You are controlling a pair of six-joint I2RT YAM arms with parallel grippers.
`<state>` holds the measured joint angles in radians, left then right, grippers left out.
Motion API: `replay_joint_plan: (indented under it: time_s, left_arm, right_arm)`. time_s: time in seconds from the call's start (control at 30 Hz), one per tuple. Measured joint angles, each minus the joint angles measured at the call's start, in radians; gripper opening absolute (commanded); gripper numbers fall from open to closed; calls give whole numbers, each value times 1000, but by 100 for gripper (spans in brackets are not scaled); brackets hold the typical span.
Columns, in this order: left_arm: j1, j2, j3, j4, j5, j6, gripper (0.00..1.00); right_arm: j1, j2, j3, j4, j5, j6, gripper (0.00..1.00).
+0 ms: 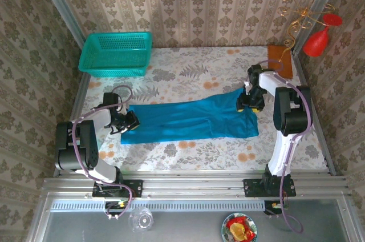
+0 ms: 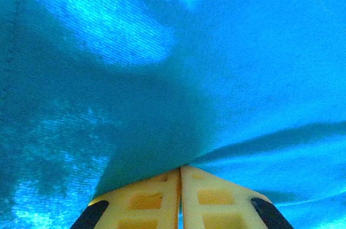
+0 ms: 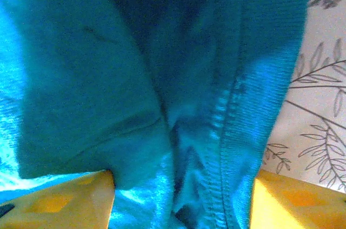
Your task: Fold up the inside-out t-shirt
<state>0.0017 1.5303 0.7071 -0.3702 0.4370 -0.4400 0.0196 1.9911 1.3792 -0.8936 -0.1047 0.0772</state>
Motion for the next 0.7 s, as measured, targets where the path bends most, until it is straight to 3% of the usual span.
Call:
replay_joint_plan:
  time_s: [0.33,0.7]
  left_arm:
    - [0,0,0,0,0,0,10]
    - [0,-8,-5,4,0,0,13]
  right_arm:
    - [52,6,0,-30,57,11,42]
    - [56,1,0,-34,64,30,0]
